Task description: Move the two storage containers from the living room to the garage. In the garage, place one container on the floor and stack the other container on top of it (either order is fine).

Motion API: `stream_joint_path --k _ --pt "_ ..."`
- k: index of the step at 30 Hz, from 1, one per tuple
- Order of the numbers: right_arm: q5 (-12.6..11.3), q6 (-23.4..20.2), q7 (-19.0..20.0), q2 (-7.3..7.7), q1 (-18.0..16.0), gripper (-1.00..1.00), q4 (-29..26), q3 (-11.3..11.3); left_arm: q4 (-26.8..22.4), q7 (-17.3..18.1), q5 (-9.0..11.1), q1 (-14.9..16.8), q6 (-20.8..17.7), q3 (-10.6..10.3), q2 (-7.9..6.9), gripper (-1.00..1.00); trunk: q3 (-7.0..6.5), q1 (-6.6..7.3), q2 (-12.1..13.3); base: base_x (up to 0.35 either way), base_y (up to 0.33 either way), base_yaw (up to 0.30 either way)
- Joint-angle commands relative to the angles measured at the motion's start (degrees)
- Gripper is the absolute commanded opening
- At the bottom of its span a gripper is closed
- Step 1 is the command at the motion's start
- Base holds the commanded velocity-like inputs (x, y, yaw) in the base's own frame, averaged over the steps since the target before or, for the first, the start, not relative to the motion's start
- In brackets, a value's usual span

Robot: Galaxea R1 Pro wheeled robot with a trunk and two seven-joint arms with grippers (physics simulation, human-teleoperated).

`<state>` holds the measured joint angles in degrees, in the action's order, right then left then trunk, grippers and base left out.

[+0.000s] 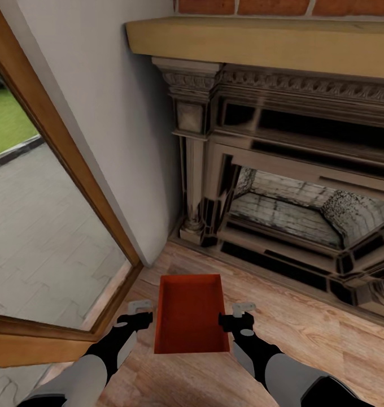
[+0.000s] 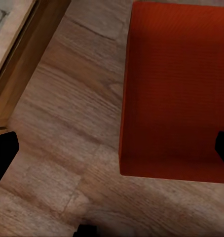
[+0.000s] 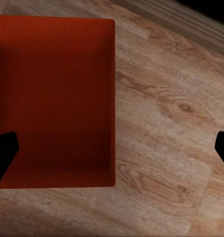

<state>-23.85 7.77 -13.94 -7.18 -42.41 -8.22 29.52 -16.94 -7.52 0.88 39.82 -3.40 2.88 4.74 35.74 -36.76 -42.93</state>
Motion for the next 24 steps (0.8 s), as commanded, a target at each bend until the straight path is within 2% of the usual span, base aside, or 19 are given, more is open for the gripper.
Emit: stream_joint_path --k 1,8,16,24 --pt "-0.6 0.2 -0.2 0.02 0.0 1.0 0.0 0.5 -0.2 -0.1 0.2 0.0 -0.3 0.3 0.09 1.0 0.05 -0.01 0.0 0.006 0.0 0.0" --pt "-0.6 0.3 -0.2 0.04 0.0 1.0 0.0 0.5 -0.3 -0.3 0.5 0.0 -0.4 0.4 0.83 1.0 0.05 -0.01 0.0 0.001 0.0 0.0" --pt "-0.6 0.4 -0.2 -0.08 0.0 1.0 0.0 0.4 0.0 -0.2 0.5 0.0 -0.4 0.5 0.73 1.0 1.48 -1.77 -3.3 0.0 0.0 0.0" --pt "-0.8 3.0 -0.2 -0.01 0.0 1.0 0.0 0.4 0.1 -0.3 0.5 0.0 -0.4 0.5 0.66 1.0 2.92 -3.52 -6.5 0.0 0.0 0.0"
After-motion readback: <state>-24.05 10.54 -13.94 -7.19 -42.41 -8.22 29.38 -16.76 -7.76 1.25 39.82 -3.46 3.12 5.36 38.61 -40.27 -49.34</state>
